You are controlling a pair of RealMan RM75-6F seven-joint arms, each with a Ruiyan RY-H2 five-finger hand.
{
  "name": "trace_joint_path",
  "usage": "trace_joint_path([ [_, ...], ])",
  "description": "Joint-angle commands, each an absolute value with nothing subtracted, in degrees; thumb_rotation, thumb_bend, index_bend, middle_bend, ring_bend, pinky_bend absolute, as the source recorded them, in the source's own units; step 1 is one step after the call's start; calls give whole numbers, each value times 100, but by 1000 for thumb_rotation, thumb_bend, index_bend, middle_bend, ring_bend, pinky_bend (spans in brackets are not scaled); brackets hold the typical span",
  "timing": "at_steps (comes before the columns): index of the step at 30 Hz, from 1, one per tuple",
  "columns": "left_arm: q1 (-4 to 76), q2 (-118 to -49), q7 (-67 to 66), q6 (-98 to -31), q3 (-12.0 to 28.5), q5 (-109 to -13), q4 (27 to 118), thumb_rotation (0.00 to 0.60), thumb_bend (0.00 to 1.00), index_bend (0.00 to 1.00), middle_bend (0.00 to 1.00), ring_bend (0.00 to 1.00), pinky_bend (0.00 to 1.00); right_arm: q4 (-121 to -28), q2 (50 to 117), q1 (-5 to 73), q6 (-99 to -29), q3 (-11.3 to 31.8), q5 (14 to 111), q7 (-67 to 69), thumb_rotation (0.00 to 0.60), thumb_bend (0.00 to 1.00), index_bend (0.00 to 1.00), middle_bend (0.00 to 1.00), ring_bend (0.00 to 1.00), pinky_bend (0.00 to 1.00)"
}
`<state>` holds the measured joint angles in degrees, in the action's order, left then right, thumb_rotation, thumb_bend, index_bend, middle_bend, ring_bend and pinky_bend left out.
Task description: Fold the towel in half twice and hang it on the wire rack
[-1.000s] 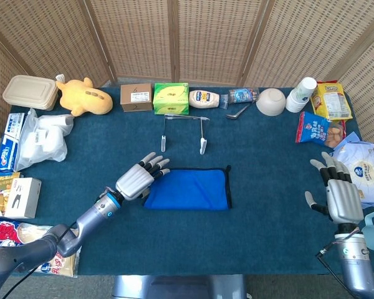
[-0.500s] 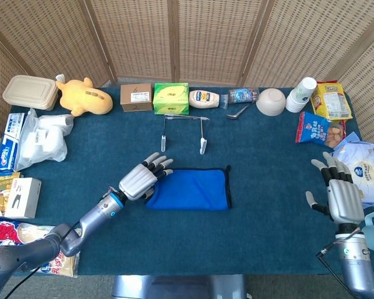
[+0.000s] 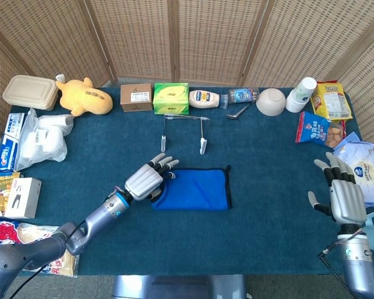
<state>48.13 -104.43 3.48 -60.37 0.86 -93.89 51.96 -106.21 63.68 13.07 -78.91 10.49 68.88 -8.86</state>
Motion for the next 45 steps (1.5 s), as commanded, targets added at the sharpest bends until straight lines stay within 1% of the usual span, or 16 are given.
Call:
trace_joint_path([
  [1, 4807, -10427, 349, -6018, 71, -9379, 5200, 600, 398, 312, 81, 0, 0, -10621, 6364, 1302, -7894, 1051, 6887, -879, 600, 341, 159, 11, 0, 0],
  [5, 4793, -10399, 349, -6011, 55, -9360, 5213, 600, 397, 344, 92, 0, 0, -10618, 6360, 1293, -7897, 1051, 6900, -869, 600, 340, 160, 11, 0, 0],
  [11, 4786, -10374, 328, -6015, 23, -9368, 5204, 600, 401, 437, 121, 0, 0, -10620, 6358, 1283, -7909, 1061, 6902, -862, 600, 340, 160, 11, 0, 0],
  [19, 4830, -10405, 311, -5981, 22, -9375, 5150, 600, 458, 514, 158, 0, 0, -10640, 6337, 1255, -7941, 1072, 6903, -854, 600, 342, 161, 11, 0, 0],
  [25, 4932, -10398, 241, -5883, 21, -9402, 5102, 600, 489, 553, 173, 0, 0, -10664, 6308, 1227, -7975, 1094, 6887, -830, 600, 341, 162, 11, 0, 0],
  [34, 5021, -10391, 176, -5808, 85, -9342, 5143, 600, 555, 574, 184, 0, 0, -10691, 6273, 1196, -7993, 1109, 6862, -828, 600, 337, 162, 11, 0, 0],
  [41, 4974, -10312, 181, -5953, 123, -9308, 5264, 600, 579, 600, 196, 13, 0, -10687, 6263, 1179, -7985, 1110, 6851, -805, 600, 337, 162, 11, 0, 0],
  [45, 4915, -10247, 219, -6126, 123, -9335, 5350, 600, 577, 645, 217, 33, 0, -10661, 6278, 1179, -7990, 1123, 6853, -789, 600, 333, 162, 11, 0, 0],
])
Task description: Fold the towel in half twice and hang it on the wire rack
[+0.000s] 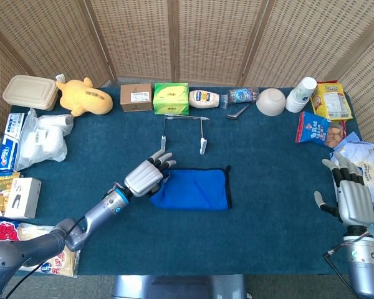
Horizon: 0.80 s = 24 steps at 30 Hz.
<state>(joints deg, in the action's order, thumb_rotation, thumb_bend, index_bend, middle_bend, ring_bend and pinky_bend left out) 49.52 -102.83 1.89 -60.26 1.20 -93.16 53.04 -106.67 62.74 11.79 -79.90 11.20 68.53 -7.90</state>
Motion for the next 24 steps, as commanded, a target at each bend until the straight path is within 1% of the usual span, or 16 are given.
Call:
trace_joint_path([
  [1, 4895, -10231, 240, -6184, 129, -9339, 5373, 600, 577, 657, 226, 43, 0, -10656, 6281, 1177, -7991, 1123, 6856, -785, 600, 333, 162, 11, 0, 0],
  [4, 4828, -10154, 333, -6375, 181, -9325, 5516, 600, 573, 677, 256, 77, 0, -10633, 6295, 1176, -7998, 1132, 6859, -768, 600, 330, 162, 11, 0, 0],
  [7, 4746, -9924, 435, -6663, 299, -9303, 5923, 600, 566, 683, 279, 104, 0, -10583, 6323, 1169, -8004, 1143, 6846, -731, 600, 331, 162, 11, 0, 0],
  [10, 4703, -9640, 395, -6807, 438, -9237, 6386, 600, 562, 686, 285, 107, 0, -10540, 6343, 1164, -7995, 1139, 6849, -704, 600, 330, 162, 11, 0, 0],
  [16, 4667, -8849, 291, -6816, 861, -8884, 7697, 600, 560, 695, 292, 107, 0, -10419, 6390, 1147, -7956, 1117, 6850, -616, 600, 325, 164, 11, 0, 0],
  [24, 4729, -7922, -92, -6643, 1496, -8314, 8988, 600, 553, 700, 292, 107, 0, -10199, 6509, 1131, -7875, 1054, 6911, -447, 600, 316, 169, 12, 0, 0],
])
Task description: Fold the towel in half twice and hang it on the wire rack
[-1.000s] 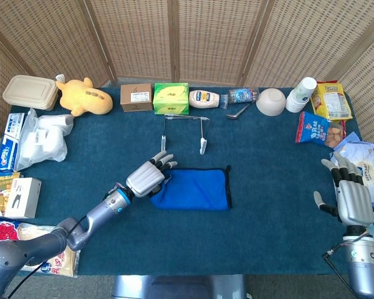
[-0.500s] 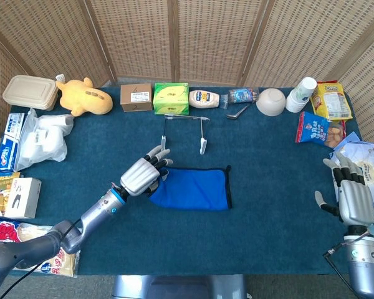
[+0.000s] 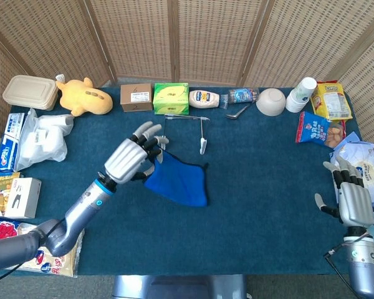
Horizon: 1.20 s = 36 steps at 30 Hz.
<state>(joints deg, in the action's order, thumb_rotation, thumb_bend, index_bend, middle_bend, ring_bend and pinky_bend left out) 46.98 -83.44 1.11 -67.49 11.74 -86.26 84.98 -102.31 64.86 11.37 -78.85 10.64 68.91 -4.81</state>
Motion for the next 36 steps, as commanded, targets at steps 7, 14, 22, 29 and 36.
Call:
trace_joint_path([
  [7, 4792, -7422, -406, -6508, 1857, -7911, 9618, 600, 547, 703, 291, 104, 0, -10094, 6594, 1093, -7869, 1001, 7014, -291, 600, 316, 169, 12, 0, 0],
  [14, 4905, -7066, -563, -6208, 2243, -7108, 10016, 600, 539, 698, 287, 96, 0, -10046, 6626, 996, -7920, 930, 7129, -100, 600, 315, 169, 12, 0, 0],
  [22, 5265, -6983, -606, -5745, 2639, -6057, 10007, 600, 537, 697, 285, 89, 0, -10002, 6640, 928, -7928, 901, 7177, 35, 600, 315, 169, 12, 0, 0],
  [29, 5791, -7292, -793, -5404, 2811, -5326, 9416, 600, 535, 676, 265, 73, 0, -9963, 6649, 889, -7924, 919, 7128, 91, 600, 312, 168, 11, 0, 0],
  [36, 6256, -7670, -1014, -5120, 2806, -4762, 8628, 600, 533, 664, 256, 63, 0, -9936, 6645, 836, -7917, 923, 7070, 128, 600, 312, 167, 11, 0, 0],
])
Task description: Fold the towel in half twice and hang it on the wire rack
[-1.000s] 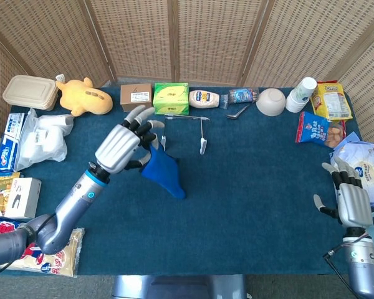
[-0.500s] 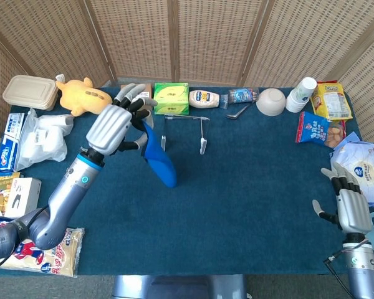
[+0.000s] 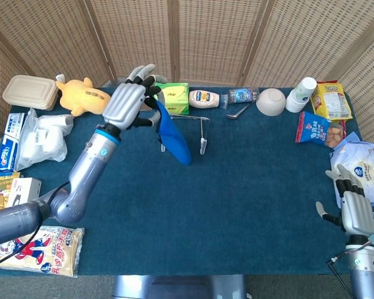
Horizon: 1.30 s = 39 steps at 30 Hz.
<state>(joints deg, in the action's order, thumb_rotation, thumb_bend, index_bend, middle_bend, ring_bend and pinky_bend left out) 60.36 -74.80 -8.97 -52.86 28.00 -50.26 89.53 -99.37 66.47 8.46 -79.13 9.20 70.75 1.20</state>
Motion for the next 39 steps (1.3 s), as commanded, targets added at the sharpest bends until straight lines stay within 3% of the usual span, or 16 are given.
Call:
trace_joint_path([
  [1, 6330, -7742, -1030, -5057, 2803, -4658, 8485, 600, 532, 660, 255, 61, 0, -9936, 6642, 825, -7924, 925, 7064, 135, 600, 311, 167, 11, 0, 0],
  [15, 7043, -8491, -958, -4510, 2861, -4072, 7117, 600, 519, 611, 225, 39, 0, -9954, 6613, 731, -7955, 932, 7004, 155, 600, 311, 164, 11, 0, 0],
  [33, 7586, -8968, -767, -4229, 3018, -3793, 6348, 600, 515, 590, 211, 29, 0, -9944, 6539, 640, -7977, 959, 6987, 235, 600, 307, 161, 12, 0, 0],
  [39, 7847, -9276, -726, -4030, 3051, -3676, 5578, 600, 511, 578, 207, 28, 0, -9992, 6500, 591, -8011, 963, 6944, 200, 600, 307, 159, 11, 0, 0],
])
